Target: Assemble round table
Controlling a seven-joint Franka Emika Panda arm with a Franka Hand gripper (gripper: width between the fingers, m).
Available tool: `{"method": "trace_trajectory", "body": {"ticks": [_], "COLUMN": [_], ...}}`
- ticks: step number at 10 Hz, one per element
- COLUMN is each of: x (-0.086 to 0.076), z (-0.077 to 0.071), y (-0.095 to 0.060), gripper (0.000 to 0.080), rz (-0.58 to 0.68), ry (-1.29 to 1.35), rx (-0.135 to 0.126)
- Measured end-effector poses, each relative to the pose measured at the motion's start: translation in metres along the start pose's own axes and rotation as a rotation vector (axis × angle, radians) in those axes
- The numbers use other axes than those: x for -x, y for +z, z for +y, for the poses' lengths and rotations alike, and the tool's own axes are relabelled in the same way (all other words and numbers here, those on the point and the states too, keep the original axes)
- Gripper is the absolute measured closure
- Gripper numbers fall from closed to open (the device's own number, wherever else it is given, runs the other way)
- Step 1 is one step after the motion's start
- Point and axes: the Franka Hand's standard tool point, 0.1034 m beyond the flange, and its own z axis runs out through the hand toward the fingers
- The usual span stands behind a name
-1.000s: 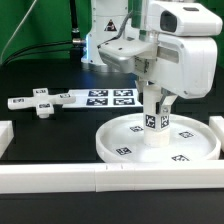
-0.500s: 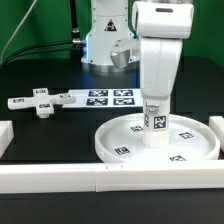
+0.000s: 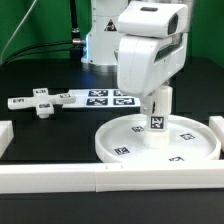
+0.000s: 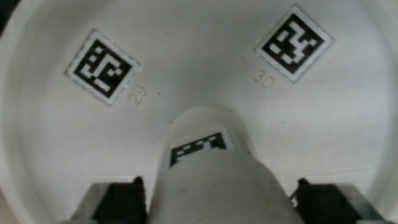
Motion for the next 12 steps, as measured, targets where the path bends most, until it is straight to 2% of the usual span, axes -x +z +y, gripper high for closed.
{"method": "trace_trajectory", "body": {"ticks": [4, 10, 12], "x": [-0.0011, -0.0028, -0.0036], "z": [-0.0046, -0.0061, -0.0065], "y": [0.0004, 0.0005, 0.0008], "gripper": [0.0390, 0.0390, 0.0390], "rz": [0.004, 0.004, 0.008], "ry": [0.482, 0.944, 1.213], "rx": [-0.045, -0.076, -0.109]}}
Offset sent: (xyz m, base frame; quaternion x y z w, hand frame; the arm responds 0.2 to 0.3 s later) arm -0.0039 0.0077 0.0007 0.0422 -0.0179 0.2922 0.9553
